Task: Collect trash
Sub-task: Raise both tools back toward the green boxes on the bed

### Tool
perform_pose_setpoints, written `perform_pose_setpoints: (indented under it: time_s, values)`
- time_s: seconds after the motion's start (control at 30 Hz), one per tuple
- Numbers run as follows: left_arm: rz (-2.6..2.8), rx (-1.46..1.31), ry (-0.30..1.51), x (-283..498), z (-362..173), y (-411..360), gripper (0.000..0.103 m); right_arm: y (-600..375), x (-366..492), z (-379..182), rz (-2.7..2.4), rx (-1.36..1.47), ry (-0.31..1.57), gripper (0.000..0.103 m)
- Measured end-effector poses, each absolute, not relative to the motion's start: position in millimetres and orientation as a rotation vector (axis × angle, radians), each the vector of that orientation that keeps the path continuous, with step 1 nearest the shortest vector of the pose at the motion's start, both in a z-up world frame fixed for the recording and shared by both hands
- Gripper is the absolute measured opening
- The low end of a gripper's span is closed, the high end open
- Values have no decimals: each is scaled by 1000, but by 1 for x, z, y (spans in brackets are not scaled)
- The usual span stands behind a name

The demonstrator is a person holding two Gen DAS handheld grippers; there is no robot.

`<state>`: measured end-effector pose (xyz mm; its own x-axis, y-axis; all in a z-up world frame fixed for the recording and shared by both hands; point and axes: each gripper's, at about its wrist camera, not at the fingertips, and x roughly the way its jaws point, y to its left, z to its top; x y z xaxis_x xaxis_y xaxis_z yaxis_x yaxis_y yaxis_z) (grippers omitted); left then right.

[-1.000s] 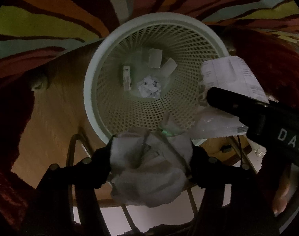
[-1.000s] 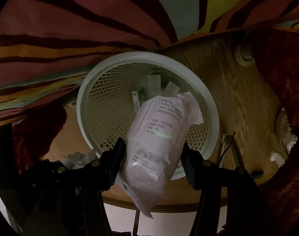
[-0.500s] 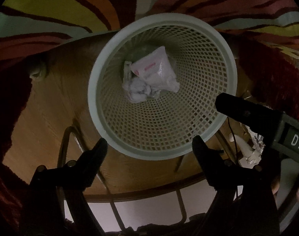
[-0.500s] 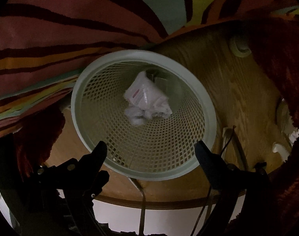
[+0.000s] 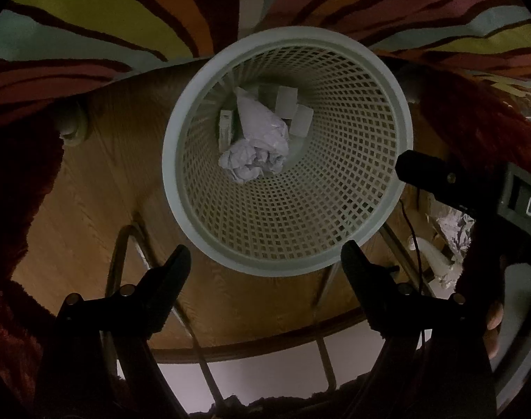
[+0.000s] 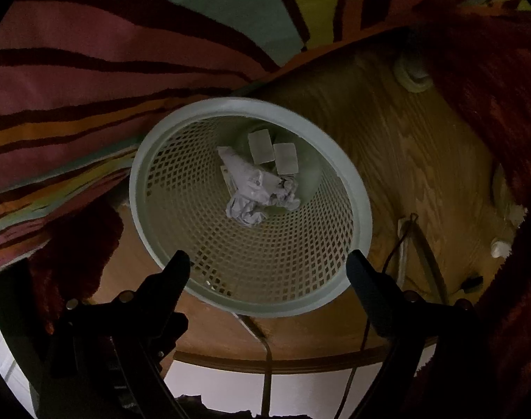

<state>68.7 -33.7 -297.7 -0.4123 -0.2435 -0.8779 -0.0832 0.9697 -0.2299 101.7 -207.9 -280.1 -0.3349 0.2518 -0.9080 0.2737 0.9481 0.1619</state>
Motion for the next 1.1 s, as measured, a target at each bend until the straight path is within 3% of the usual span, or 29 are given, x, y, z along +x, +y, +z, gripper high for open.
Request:
perform_pose_setpoints:
  time_s: [0.67, 1.1]
  values:
    - [-239, -73, 1658, 59, -186, -37, 85, -209, 92, -186, 121, 365, 1681, 87]
    - [-205, 3, 1344, 56, -110, -28, 85, -182, 100, -83, 298, 85, 1259, 87]
